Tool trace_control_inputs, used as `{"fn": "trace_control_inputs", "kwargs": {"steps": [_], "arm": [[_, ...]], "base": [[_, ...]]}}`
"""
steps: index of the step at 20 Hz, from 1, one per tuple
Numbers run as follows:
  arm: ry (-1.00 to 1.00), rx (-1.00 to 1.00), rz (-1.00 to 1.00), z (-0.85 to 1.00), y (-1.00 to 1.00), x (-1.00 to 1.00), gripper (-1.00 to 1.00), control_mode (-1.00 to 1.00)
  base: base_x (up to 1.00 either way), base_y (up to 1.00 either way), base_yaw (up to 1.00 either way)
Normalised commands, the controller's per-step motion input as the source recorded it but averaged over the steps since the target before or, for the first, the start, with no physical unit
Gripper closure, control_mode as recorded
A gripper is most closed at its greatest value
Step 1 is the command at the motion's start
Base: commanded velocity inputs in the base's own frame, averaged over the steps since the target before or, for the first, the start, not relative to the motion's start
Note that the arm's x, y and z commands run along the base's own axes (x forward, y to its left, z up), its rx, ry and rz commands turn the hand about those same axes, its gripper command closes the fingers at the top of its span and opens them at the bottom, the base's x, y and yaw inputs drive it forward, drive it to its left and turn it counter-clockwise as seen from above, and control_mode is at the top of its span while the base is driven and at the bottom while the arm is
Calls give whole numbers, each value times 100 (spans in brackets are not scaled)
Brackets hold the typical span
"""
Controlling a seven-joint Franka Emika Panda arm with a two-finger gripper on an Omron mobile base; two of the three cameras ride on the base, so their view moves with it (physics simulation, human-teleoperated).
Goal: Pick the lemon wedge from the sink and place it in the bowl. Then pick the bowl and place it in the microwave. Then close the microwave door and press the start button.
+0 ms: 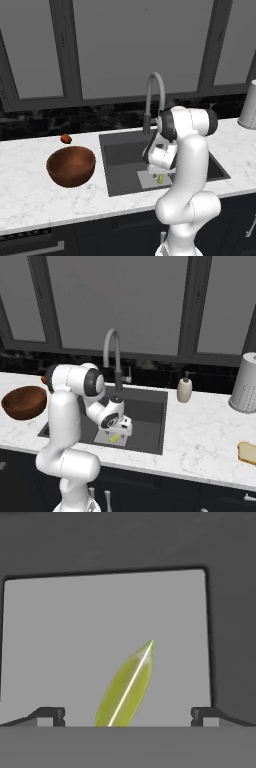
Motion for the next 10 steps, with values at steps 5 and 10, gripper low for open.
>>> {"fn": "trace_control_inputs", "kwargs": {"steps": [5, 10], "arm": [[0, 0, 0, -32, 2, 15, -100, -100], [0, 0, 0, -32, 0, 0, -100, -100]], "base": [[0, 0, 0], [0, 0, 0]]}}
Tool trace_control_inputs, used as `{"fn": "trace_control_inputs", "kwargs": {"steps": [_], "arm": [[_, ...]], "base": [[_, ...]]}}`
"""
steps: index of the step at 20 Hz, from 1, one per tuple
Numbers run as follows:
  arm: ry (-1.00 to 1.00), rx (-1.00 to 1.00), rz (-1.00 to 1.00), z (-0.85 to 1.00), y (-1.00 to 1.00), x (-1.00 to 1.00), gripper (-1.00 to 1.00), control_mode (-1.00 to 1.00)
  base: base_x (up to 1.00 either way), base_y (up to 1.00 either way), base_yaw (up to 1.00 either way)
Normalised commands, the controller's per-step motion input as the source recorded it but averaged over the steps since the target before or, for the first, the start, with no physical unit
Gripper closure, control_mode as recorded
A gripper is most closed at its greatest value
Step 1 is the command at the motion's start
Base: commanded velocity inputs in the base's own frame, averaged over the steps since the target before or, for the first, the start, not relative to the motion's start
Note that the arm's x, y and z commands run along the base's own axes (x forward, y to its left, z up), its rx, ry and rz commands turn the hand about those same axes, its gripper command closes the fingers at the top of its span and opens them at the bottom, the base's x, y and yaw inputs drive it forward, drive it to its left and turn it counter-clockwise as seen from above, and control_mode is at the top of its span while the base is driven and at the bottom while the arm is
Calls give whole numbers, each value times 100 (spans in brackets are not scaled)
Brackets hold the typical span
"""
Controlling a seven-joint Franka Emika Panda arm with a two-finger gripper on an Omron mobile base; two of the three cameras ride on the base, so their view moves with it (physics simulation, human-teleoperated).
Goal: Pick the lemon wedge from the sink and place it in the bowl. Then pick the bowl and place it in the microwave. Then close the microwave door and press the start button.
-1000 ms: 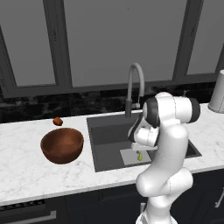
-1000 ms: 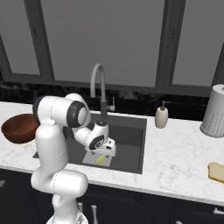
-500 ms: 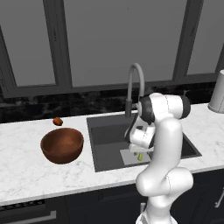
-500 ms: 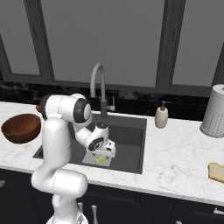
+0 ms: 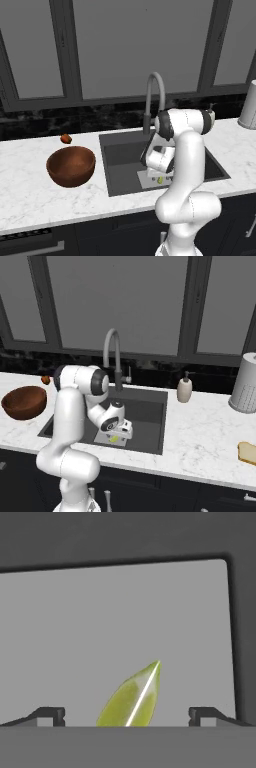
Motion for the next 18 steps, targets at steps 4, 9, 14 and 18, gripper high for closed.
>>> {"fn": "trace_control_inputs", "kwargs": {"steps": [4, 9, 14, 18], "arm": [[0, 0, 0, -31, 0, 0, -100, -100], [0, 0, 0, -26, 6, 0, 100, -100], [0, 0, 0, -33, 7, -4, 100, -100], [0, 0, 0, -13, 1, -10, 100, -100]], "base": [[0, 0, 0], [0, 0, 0], [0, 0, 0], [0, 0, 0]]}}
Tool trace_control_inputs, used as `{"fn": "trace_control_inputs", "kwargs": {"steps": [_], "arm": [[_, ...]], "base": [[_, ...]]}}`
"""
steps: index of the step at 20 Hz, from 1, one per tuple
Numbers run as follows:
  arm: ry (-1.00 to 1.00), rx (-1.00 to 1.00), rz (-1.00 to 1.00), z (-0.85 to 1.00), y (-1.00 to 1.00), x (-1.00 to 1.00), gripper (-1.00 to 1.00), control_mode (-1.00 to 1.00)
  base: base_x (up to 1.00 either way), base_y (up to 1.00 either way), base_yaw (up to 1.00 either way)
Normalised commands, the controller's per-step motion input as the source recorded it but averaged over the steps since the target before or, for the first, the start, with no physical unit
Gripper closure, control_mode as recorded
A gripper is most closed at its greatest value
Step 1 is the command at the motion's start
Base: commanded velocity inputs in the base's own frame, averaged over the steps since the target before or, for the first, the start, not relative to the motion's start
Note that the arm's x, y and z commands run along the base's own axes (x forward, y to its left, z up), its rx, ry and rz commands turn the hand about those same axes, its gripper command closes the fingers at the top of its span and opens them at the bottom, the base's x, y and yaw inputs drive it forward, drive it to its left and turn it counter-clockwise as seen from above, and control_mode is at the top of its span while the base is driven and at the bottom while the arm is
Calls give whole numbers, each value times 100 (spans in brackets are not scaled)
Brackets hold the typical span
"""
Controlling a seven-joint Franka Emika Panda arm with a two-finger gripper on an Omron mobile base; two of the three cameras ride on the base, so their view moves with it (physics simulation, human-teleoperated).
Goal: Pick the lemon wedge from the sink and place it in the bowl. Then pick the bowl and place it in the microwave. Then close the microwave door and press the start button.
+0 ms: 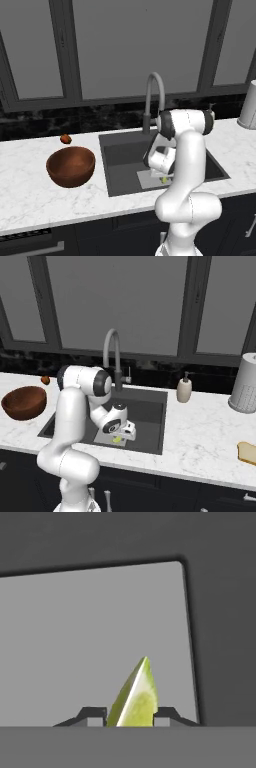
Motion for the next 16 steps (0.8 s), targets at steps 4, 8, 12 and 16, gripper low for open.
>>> {"fn": "trace_control_inputs", "kwargs": {"steps": [4, 8, 12, 16], "arm": [[0, 0, 0, 24, 0, -25, 100, -100], [0, 0, -2, 69, -4, -18, 100, -100], [0, 0, -2, 87, 0, 0, 100, -100], [0, 0, -2, 89, -3, 0, 100, -100]], "base": [[0, 0, 0], [0, 0, 0], [0, 0, 0], [0, 0, 0]]}}
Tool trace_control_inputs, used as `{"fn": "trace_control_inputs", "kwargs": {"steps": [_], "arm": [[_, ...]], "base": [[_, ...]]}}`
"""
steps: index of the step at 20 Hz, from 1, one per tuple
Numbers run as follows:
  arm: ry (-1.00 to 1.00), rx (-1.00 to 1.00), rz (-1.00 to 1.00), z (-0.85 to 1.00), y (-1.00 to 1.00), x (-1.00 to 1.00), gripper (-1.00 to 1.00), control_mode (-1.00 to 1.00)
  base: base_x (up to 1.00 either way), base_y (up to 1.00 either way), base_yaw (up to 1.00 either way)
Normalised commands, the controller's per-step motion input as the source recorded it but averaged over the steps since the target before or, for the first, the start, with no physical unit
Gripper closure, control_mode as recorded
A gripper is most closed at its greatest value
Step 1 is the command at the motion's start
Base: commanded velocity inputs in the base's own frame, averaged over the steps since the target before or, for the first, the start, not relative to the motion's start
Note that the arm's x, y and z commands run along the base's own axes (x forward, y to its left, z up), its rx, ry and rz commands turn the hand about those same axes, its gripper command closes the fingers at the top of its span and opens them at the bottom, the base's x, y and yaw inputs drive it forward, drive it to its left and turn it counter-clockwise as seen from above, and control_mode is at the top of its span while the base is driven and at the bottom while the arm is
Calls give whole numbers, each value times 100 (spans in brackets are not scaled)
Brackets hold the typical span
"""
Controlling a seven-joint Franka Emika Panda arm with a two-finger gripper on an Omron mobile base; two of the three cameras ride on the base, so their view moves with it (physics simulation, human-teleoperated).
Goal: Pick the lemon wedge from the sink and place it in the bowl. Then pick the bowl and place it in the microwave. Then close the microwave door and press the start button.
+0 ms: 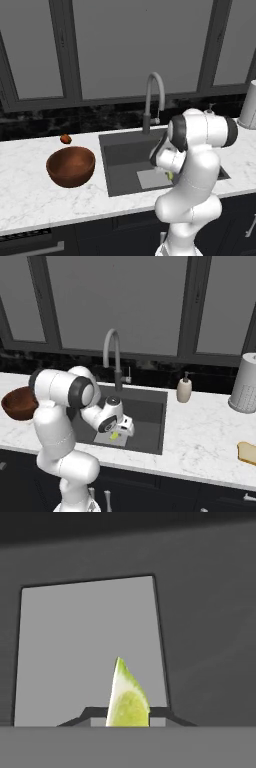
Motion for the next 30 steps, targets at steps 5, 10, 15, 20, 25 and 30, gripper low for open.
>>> {"fn": "trace_control_inputs", "kwargs": {"steps": [5, 10, 15, 20, 25, 30], "arm": [[0, 0, -6, 94, -19, 0, 100, -100], [0, 1, -7, 100, -31, 0, 100, -100], [3, 0, -5, 92, -24, -31, 100, -100], [1, 1, 0, 71, -3, -96, 100, -100], [-3, 2, 0, 78, 18, -93, 100, -100], [-2, 1, 0, 67, 65, -69, 100, -100]], "base": [[0, 0, 0], [0, 0, 0], [0, 0, 0], [0, 0, 0], [0, 0, 0], [0, 0, 0]]}}
